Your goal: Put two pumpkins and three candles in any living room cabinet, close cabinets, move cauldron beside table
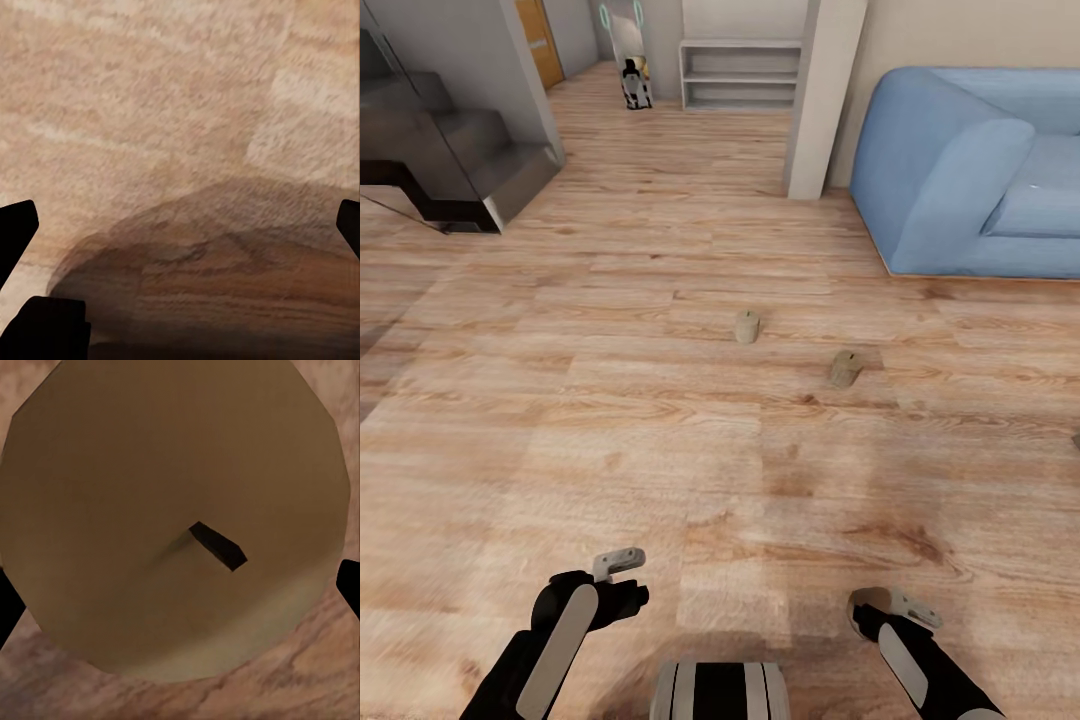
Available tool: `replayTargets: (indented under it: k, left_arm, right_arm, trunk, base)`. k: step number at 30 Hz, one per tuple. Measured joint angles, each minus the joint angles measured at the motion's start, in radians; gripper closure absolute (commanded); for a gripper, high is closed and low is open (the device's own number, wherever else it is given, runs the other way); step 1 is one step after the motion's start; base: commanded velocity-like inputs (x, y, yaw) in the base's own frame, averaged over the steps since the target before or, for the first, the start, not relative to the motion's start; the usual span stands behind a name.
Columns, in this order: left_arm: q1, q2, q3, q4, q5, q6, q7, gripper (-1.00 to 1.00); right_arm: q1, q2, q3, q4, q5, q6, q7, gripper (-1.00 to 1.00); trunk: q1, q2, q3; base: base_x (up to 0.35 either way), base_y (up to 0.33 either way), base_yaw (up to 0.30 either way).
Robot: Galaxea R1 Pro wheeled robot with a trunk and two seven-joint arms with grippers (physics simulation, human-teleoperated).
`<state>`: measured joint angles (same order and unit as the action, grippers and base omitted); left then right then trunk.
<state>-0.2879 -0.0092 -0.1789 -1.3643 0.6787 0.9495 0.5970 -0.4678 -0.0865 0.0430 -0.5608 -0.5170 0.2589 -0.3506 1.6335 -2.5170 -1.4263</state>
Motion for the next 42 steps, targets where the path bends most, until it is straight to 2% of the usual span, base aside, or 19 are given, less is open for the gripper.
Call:
replayTargets:
  k: [9, 10, 34, 38, 42]
  left_arm:
    - [0.000, 0.000, 0.000, 0.000, 0.000, 0.000, 0.000, -1.00]
    - [0.000, 0.000, 0.000, 0.000, 0.000, 0.000, 0.000, -1.00]
    - [0.000, 0.000, -0.002, 0.000, 0.001, 0.000, 0.000, -1.00]
    - [0.000, 0.000, -0.003, 0.000, 0.001, 0.000, 0.000, -1.00]
    - [0.000, 0.000, -0.004, 0.000, 0.001, 0.000, 0.000, -1.00]
  right_arm:
    - [0.000, 0.000, 0.000, 0.000, 0.000, 0.000, 0.000, -1.00]
    - [0.000, 0.000, 0.000, 0.000, 0.000, 0.000, 0.000, 1.00]
    - [0.000, 0.000, -0.001, 0.001, 0.003, 0.000, 0.000, 1.00]
    - [0.000, 0.000, 0.000, 0.001, 0.001, 0.000, 0.000, 1.00]
    - [0.000, 0.000, 0.000, 0.002, 0.001, 0.000, 0.000, 1.00]
  trunk:
    - [0.000, 0.000, 0.000]
    - [0.000, 0.000, 0.000]
    - [0.000, 0.000, 0.000]
    - [-0.002, 0.001, 0.015]
    - [-0.002, 0.001, 0.015]
  base:
    - [0.000, 0.000, 0.000]
    - [0.000, 0.000, 0.000]
    - [0.000, 0.000, 0.000]
    - [0.000, 0.000, 0.000]
    - [0.000, 0.000, 0.000]
